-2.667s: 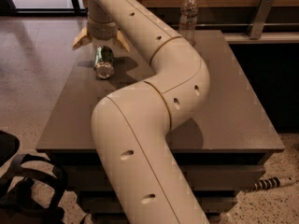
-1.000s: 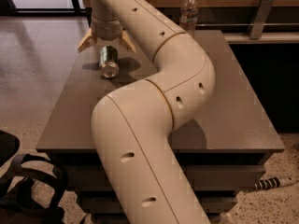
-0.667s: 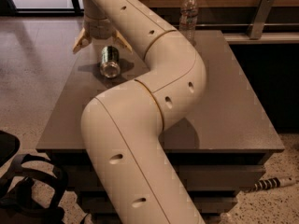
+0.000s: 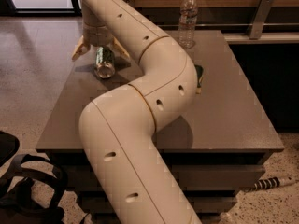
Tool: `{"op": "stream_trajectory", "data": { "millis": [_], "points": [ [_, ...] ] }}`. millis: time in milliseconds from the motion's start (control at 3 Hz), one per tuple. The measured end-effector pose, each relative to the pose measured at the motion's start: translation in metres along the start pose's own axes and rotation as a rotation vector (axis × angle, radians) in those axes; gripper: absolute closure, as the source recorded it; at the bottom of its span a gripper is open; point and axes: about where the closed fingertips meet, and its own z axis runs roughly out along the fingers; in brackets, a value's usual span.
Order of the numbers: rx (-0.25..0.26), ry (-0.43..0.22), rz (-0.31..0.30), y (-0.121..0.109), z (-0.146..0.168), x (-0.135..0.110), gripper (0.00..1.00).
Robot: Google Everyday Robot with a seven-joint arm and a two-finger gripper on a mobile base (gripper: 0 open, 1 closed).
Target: Place green can upright
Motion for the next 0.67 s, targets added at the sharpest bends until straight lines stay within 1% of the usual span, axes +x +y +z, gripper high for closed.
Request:
{"op": "stream_trajectory", "data": {
  "millis": [333, 667],
  "points": [
    [-0.017, -0.028, 0.000, 0.0052, 0.0039, -0.0086, 0.18],
    [-0.028, -0.047, 0.000, 0.0084, 0.0078, -0.0147, 0.41]
  ]
}}
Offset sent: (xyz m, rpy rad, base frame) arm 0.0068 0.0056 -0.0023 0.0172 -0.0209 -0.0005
